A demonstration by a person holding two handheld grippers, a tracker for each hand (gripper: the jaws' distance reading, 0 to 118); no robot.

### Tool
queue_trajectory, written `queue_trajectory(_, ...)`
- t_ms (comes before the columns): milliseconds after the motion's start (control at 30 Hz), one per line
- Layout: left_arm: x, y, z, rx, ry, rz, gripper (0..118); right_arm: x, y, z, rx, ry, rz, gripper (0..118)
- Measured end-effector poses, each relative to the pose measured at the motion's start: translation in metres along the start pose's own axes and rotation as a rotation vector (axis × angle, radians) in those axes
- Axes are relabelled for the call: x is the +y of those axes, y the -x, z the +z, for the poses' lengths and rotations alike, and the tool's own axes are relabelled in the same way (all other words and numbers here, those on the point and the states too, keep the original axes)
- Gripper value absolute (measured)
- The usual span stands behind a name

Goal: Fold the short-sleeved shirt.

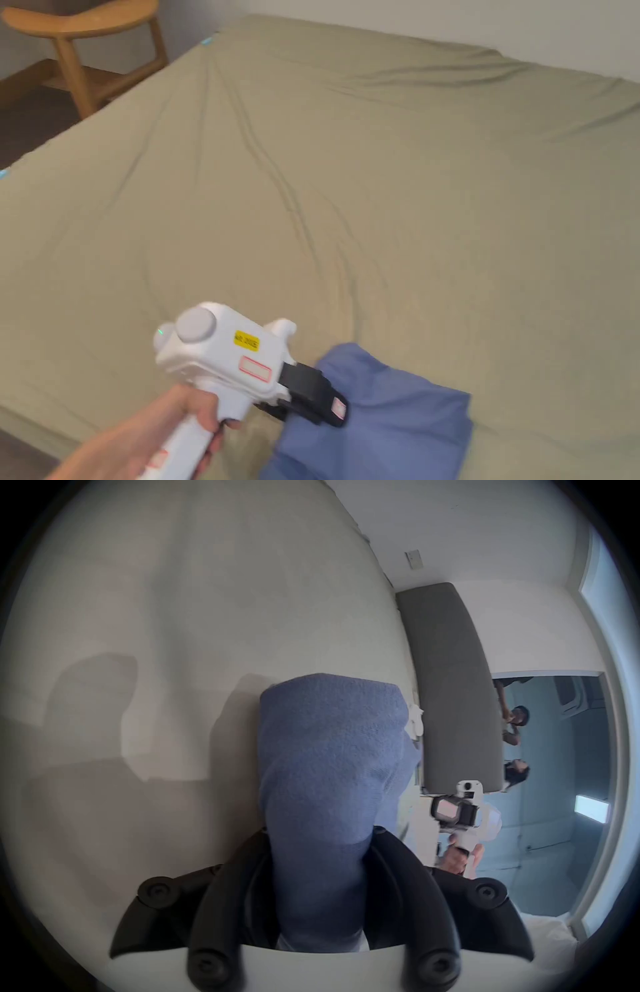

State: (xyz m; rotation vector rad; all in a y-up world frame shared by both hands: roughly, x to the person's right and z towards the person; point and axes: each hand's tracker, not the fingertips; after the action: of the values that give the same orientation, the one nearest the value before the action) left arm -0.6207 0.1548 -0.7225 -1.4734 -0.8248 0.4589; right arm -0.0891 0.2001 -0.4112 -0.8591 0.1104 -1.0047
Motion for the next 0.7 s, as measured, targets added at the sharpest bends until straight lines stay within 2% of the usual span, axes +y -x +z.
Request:
queue_trajectory(133,0.022,0.062,0.112,0.216,-0.103,0.072,31,0.012,0.009,-0.008,-0.119,-0.041,0.055,0)
queue_trajectory(267,0.036,0.107,0.196,0.44,-0.195,0.149,31,0.025,0.011,-0.019,-0.103,-0.05,0.025,0)
queue_trajectory(367,0.065,0.166,0.233,0.495,-0.241,0.216,32,0.034,0.016,-0.029,-0.112,-0.054,0.025,0)
queue_trajectory(500,0.08,0.158,0.236,0.552,-0.231,0.198,32,0.04,0.023,-0.036,-0.124,-0.035,0.048,0)
queue_trajectory(533,0.082,0.151,0.232,0.573,-0.206,0.159,43,0.04,0.024,-0.036,-0.128,-0.035,0.054,0)
queue_trajectory(567,0.082,0.141,0.227,0.616,-0.197,0.128,72,0.04,0.024,-0.035,-0.122,-0.034,0.059,0)
queue_trajectory(600,0.083,0.153,0.231,0.695,-0.193,0.095,111,0.042,0.024,-0.035,-0.119,-0.032,0.062,0)
queue_trajectory(633,0.084,0.146,0.231,0.76,-0.154,0.087,118,0.044,0.024,-0.032,-0.121,-0.037,0.065,0)
queue_trajectory(700,0.083,0.118,0.239,0.782,-0.221,0.024,111,0.048,0.023,-0.027,-0.123,-0.05,0.079,0)
